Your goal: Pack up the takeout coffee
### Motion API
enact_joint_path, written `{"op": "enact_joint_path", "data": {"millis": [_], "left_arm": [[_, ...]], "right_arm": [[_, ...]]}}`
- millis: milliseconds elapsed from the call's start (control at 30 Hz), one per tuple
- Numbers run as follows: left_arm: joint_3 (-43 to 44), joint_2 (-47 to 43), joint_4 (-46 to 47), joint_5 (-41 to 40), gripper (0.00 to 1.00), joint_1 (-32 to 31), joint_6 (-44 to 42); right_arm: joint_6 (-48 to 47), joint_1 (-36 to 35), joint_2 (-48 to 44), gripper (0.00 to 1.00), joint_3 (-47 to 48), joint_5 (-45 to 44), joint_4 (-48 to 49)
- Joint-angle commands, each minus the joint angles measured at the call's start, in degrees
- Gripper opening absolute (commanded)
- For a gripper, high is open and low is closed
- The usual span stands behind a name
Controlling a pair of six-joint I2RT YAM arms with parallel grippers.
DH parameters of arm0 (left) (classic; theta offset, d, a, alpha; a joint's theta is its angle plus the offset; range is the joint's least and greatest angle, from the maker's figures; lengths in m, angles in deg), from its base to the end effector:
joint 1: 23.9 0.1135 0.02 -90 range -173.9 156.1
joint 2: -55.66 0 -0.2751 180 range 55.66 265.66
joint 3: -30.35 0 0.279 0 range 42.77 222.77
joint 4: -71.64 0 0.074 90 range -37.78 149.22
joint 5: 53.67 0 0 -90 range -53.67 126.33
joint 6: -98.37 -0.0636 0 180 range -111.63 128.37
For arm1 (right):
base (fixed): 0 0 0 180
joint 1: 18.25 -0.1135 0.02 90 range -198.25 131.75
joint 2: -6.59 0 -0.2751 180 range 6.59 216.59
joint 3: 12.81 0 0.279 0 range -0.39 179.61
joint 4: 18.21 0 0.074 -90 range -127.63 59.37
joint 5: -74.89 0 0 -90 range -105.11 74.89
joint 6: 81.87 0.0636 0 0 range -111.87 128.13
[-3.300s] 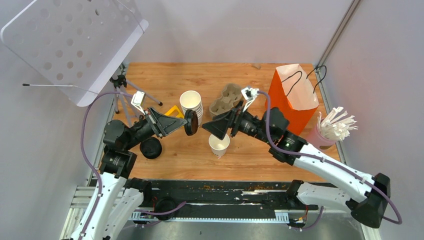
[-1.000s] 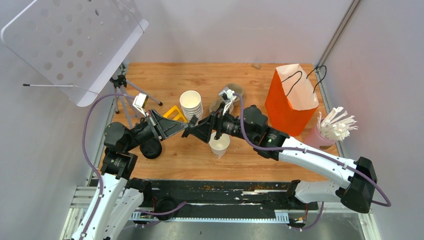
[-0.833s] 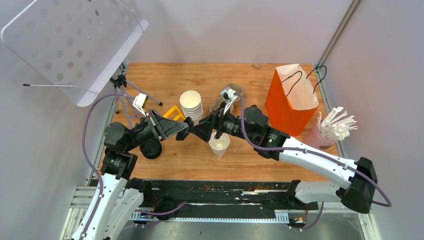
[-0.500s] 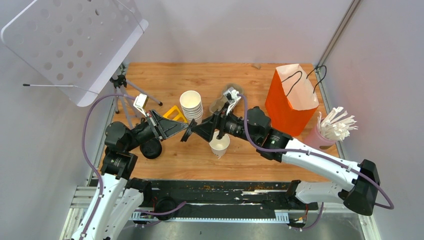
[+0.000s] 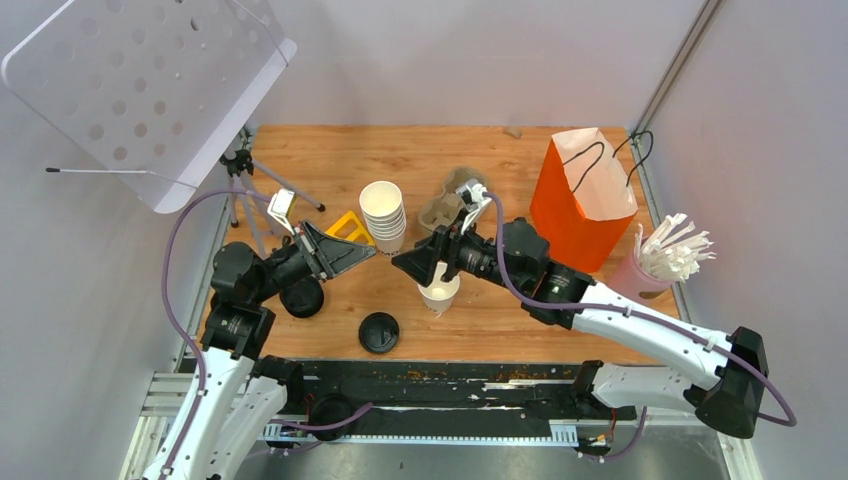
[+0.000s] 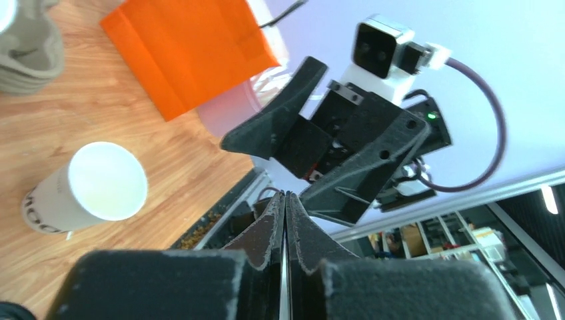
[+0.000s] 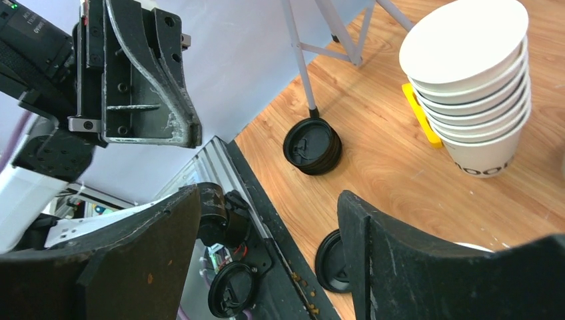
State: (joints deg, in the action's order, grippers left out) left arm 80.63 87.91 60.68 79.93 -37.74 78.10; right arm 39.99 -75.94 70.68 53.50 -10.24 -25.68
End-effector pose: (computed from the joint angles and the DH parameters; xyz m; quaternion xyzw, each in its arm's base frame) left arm 0.1563 -0.0837 0.3614 -0.0423 0.6735 -0.6470 0.3549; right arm 0.1640 0.2694 0.3592 -0.1929 0.7130 0.4966 0.4559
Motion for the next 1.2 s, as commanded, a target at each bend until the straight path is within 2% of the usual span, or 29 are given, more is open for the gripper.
{"op": "enact_joint_path", "data": {"millis": [0, 67, 167, 267, 300, 400, 500, 800, 1000, 1167], "left_arm": [[3.5, 0.8, -13.0, -4.7, 0.15, 0.0, -13.0], [8.2, 3.3, -28.2, -12.0, 0.27, 0.0, -24.0], [12.0, 7.8, -45.9, -21.6, 0.38, 0.1, -34.4], [10.2, 10.2, -51.4, -26.4, 0.45, -0.2, -37.3], [8.9, 10.5, -52.0, -27.5, 0.50, -0.5, -37.3], [5.6, 11.6, -51.8, -31.3, 0.54, -4.0, -35.7], [4.2, 14.0, -50.3, -36.8, 0.54, -12.1, -32.9], [2.3, 23.7, -41.0, -46.0, 0.50, -30.7, -26.9], [3.2, 30.9, -32.8, -51.5, 0.50, -43.7, -28.1], [4.3, 38.8, -30.9, -56.6, 0.49, -50.2, -30.3]], "right_arm": [[-2.7, -0.3, -2.4, 0.76, 0.1, -1.6, -4.6], [-3.4, -0.3, -3.5, 0.77, -0.4, -2.1, -8.2], [-3.9, -0.3, -6.0, 0.77, -1.5, -3.6, -12.1], [-4.5, -0.3, -9.5, 0.77, -3.1, -7.0, -15.0], [-4.6, -0.3, -10.9, 0.77, -3.5, -8.2, -15.9], [-5.4, -0.3, -15.2, 0.77, -4.4, -11.0, -17.8], [-6.1, -0.3, -18.3, 0.77, -4.5, -13.3, -19.1], [-8.4, -0.3, -24.5, 0.77, -2.4, -17.1, -23.7], [-8.4, -0.3, -26.8, 0.77, -1.1, -19.2, -25.8], [-7.1, -0.3, -29.7, 0.77, -1.3, -20.8, -27.4]]}}
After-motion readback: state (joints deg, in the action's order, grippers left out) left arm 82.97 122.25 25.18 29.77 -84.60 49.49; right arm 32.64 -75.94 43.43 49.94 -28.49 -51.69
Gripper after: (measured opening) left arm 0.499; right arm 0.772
